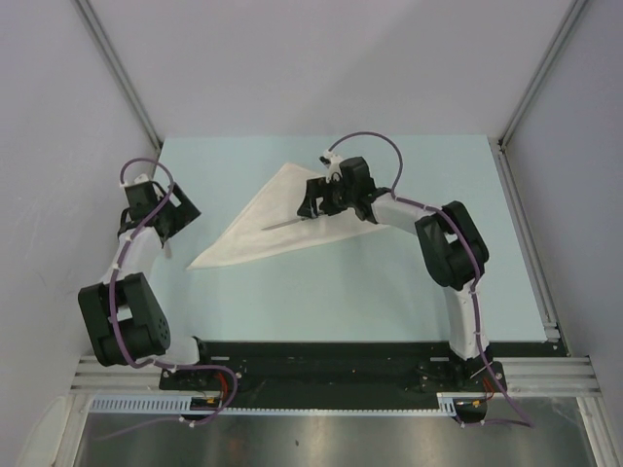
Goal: Fold the napkin, place the utensils inside, and roll it up
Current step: Place the utensil onto the napkin
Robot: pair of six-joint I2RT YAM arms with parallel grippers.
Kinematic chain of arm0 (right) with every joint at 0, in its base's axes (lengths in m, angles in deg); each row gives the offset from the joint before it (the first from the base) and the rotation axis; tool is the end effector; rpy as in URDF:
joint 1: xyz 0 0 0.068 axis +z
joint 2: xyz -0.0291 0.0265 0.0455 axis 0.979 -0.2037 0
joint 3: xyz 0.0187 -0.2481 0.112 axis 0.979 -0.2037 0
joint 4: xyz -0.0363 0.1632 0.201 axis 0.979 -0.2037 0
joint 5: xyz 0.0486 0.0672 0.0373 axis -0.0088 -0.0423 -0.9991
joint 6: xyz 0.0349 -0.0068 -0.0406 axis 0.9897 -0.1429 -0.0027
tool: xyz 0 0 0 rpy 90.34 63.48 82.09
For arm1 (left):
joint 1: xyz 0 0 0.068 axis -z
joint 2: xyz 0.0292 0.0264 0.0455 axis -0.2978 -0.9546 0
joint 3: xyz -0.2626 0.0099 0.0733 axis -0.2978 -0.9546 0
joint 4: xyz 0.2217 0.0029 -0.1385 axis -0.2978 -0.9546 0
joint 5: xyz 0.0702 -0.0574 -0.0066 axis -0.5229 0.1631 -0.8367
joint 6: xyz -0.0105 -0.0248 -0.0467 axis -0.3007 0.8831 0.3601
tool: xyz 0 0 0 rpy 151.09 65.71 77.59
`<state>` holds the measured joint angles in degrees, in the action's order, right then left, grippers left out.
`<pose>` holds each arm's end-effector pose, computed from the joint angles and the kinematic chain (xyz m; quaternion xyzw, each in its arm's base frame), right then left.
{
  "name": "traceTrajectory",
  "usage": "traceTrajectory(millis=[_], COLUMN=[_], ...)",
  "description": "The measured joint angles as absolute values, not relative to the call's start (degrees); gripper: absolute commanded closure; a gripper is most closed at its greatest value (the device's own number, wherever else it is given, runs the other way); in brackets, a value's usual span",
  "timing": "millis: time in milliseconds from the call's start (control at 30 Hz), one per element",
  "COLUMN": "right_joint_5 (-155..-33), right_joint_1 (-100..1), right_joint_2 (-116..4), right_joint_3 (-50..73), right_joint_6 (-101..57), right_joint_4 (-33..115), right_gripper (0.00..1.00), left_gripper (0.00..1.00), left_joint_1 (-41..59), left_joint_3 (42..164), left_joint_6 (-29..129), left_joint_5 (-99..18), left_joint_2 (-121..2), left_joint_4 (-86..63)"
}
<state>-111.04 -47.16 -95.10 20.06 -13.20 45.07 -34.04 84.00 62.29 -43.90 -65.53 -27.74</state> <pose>0.4001 0.2585 0.1893 -0.2155 0.8351 0.3583 0.3573 0.2941 0.0851 0.2363 -0.2996 0.8641 -0.0644 0.3993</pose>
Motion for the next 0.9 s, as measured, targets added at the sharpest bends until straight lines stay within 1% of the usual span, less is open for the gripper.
traceTrajectory(millis=[267,667,900], right_joint_5=[-111.54,-111.87,-111.87], right_joint_1=[-47.35,-47.35,-47.22], right_joint_2=[-100.57,-102.84,-102.07], right_joint_3=[24.72,24.65,21.59], right_joint_6=[-12.5,-12.98,-13.51], right_joint_4=[48.54,48.78,49.77], right_gripper=[0.08,0.09,0.09], left_gripper=[0.0,0.0,0.0], left_joint_1=[-34.04,-34.08,-34.23], left_joint_3=[84.04,84.04,84.04], left_joint_6=[60.72,60.54,60.54], left_joint_5=[-42.0,-39.64,-39.44], left_joint_2=[-65.48,-65.48,-65.48], left_joint_4=[-27.94,-27.85,-27.7])
